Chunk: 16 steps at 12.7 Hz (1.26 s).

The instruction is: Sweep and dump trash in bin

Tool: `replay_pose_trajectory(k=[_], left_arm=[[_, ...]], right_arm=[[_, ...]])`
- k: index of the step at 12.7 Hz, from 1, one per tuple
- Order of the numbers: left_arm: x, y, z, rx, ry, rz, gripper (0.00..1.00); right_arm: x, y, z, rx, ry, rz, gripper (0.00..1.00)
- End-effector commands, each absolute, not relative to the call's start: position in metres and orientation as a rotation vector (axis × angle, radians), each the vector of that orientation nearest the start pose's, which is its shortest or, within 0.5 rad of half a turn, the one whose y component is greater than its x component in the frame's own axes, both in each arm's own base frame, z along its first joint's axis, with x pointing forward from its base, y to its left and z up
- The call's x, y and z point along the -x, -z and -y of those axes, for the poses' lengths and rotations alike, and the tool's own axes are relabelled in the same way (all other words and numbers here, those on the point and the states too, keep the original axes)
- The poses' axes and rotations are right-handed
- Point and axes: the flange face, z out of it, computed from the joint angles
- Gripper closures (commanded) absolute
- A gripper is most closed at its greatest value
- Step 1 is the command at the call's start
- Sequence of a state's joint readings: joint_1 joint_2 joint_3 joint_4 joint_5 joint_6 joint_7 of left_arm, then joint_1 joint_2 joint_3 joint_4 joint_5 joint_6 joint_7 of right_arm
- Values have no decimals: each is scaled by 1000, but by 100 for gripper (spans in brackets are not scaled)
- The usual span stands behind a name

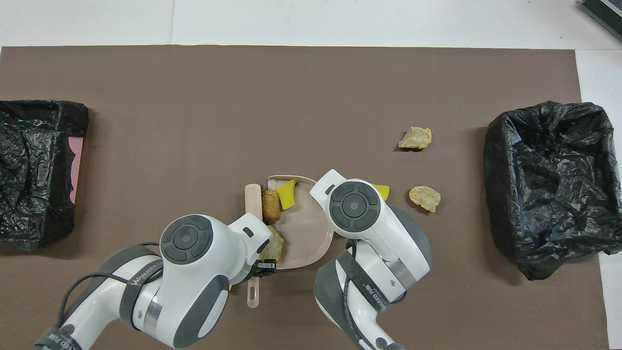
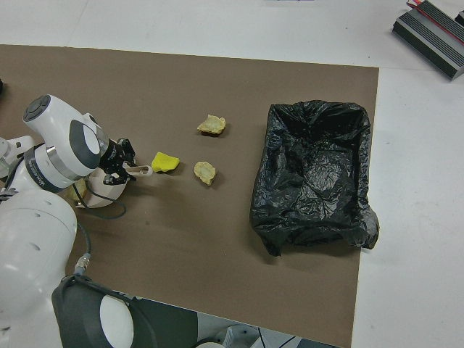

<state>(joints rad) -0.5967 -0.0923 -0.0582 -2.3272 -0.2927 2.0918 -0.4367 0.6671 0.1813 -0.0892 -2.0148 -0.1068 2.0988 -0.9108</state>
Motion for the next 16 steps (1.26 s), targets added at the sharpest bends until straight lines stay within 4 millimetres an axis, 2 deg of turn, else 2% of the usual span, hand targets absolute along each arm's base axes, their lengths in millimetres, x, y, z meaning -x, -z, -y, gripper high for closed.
replay_pose_trajectory(k=[1,4,5,6,7,8,9,12,14,16], left_arm=[[-382,-379,321,3290,-399,-104,100],[-381,-414,308,3287,-449,-83,100],[-373,-434,301,3287,-468,-78,100],[-377,-447,275,3278,-512,-10,100],[-372,-451,255,3220,-609,57,100],[-364,-451,242,3154,-666,100,100],[-353,-446,230,3094,-649,140,100],[-304,-426,207,3005,-642,375,100],[-288,-407,206,2916,-647,559,100],[-260,-376,221,2845,-614,638,100]], right_arm=[[-483,-350,-313,2355,-159,2230,100],[-483,-350,-312,2358,-159,2227,100],[-483,-350,-312,2358,-159,2227,100],[-483,-350,-312,2358,-162,2226,100],[-484,-350,-312,2360,-160,2225,100],[-484,-350,-312,2360,-160,2225,100],[-484,-350,-312,2360,-160,2225,100],[-484,-351,-312,2355,-155,2230,100],[-483,-350,-312,2349,-160,2235,100],[-483,-350,-313,2353,-157,2232,100]])
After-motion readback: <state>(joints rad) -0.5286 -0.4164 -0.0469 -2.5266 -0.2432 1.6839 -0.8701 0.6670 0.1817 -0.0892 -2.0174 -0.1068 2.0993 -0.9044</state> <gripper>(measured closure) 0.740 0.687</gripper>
